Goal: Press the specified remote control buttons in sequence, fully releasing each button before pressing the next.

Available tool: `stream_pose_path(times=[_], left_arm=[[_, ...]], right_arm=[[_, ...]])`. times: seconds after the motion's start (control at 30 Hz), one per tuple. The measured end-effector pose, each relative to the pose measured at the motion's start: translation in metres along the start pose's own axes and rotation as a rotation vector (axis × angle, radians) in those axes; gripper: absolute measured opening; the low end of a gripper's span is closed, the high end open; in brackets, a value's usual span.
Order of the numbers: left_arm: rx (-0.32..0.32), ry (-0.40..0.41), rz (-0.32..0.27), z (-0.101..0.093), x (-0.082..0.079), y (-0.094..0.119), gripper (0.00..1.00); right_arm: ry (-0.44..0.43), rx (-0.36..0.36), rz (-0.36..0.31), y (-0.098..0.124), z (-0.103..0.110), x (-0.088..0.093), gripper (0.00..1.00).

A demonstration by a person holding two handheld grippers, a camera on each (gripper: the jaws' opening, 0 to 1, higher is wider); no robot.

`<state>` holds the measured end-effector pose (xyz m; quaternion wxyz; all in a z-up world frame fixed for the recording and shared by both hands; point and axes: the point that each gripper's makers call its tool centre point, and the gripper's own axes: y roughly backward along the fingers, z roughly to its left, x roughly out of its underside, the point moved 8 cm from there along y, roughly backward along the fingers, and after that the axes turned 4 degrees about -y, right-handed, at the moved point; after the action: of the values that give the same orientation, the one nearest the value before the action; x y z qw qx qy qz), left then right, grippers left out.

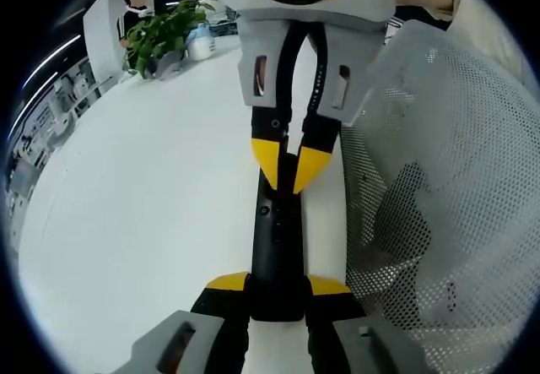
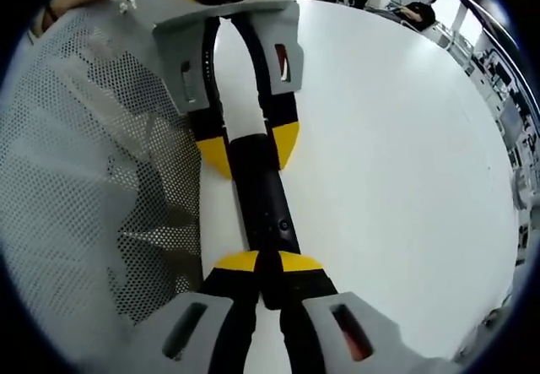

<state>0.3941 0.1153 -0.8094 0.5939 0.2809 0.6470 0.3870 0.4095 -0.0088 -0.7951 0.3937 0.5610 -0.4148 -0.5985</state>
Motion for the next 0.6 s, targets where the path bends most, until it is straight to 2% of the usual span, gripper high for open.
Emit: stream_pose_path(times=[0.07,0.17,0.37,0.43,0.6], left_arm=[[0.0,-0.001,0.001,0.0,-0.0001,0.0,0.25],[0.0,-0.003,0.001,0.0001,-0.0001,-0.0001,0.25],[0.0,-0.004,0.005,0.0001,-0.0005,-0.0004,0.25],[0.0,-0.004,0.006,0.0,-0.0006,-0.0002,0.25],[-0.001,-0.003,0.008,-0.0002,-0.0006,-0.0004,0.25]], right_arm=[[0.036,0.0,0.013,-0.0001,0.0,-0.0005,0.05],[0.036,-0.002,0.016,0.0002,-0.0012,-0.0003,0.05],[-0.042,0.0,-0.043,0.0008,-0.0023,0.0054,0.05],[-0.093,0.006,-0.07,0.0008,-0.0018,0.0072,0.05],[-0.142,0.011,-0.104,0.0013,-0.0016,0.0093,0.04]])
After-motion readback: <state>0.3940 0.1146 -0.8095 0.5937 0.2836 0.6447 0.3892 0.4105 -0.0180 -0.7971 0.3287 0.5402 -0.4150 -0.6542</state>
